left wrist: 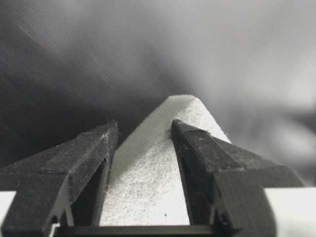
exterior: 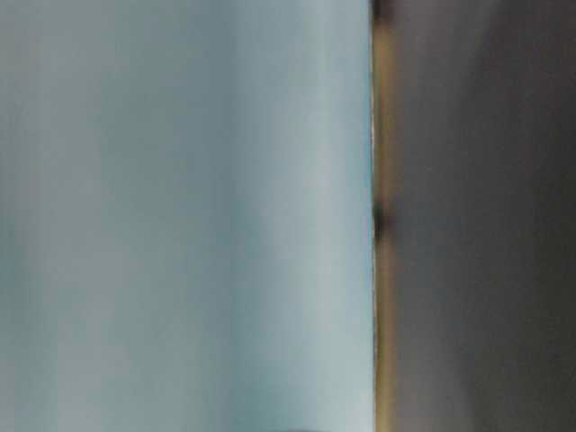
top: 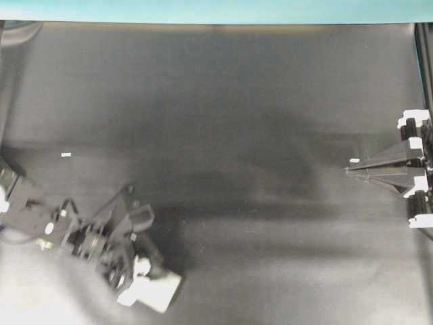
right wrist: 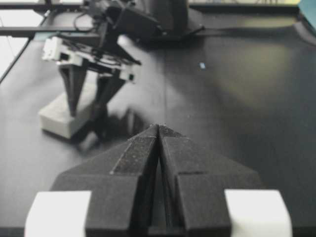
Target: Push the sponge with the left arm to wipe the table.
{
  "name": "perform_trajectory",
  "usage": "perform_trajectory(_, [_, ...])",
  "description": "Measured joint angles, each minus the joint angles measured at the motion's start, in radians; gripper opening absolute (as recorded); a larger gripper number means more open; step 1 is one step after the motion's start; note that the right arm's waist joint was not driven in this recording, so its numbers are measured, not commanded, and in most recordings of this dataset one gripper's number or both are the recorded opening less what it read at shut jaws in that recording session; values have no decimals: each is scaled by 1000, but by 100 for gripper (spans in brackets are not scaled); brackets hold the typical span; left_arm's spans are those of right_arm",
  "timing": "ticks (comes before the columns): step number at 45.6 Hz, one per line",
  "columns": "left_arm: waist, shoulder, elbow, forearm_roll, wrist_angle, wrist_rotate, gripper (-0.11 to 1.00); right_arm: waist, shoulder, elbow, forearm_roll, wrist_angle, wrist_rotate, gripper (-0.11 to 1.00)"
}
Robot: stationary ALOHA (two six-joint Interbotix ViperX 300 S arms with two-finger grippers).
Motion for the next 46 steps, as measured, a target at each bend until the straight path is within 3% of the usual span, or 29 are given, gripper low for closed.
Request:
perform_trajectory(10, [-77, 0, 0, 0, 0, -12, 44, 0, 0, 0, -2, 0, 0, 0])
perform_trajectory(24, [-74, -23, -3, 0, 0, -2, 44, 0, 0, 0, -2, 0, 0, 0])
perform_trajectory(46, [-35, -333, 61, 0, 20, 117, 44, 0, -23, 12, -2, 0, 0, 0])
